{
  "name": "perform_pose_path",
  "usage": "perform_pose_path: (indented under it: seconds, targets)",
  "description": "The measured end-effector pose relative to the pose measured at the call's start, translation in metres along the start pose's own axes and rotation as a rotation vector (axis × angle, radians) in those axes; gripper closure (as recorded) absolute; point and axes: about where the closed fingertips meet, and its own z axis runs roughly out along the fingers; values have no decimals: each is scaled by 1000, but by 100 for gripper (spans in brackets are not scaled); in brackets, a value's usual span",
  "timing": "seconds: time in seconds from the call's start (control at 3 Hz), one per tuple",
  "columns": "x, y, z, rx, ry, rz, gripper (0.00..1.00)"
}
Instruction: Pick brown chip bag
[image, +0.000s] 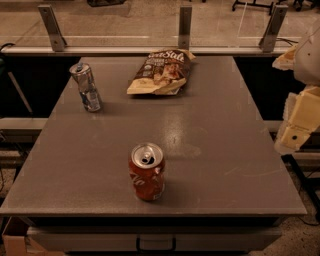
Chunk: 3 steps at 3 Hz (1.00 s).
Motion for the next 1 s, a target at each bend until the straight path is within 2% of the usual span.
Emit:
perform_pose_path:
  seconds: [0.33, 0.67, 1.0]
  targets:
    - [-1, -3, 1, 3, -4, -1, 0]
    - [-14, -55, 26, 36, -69, -23, 0]
    - [-38, -121, 62, 59, -175, -53, 0]
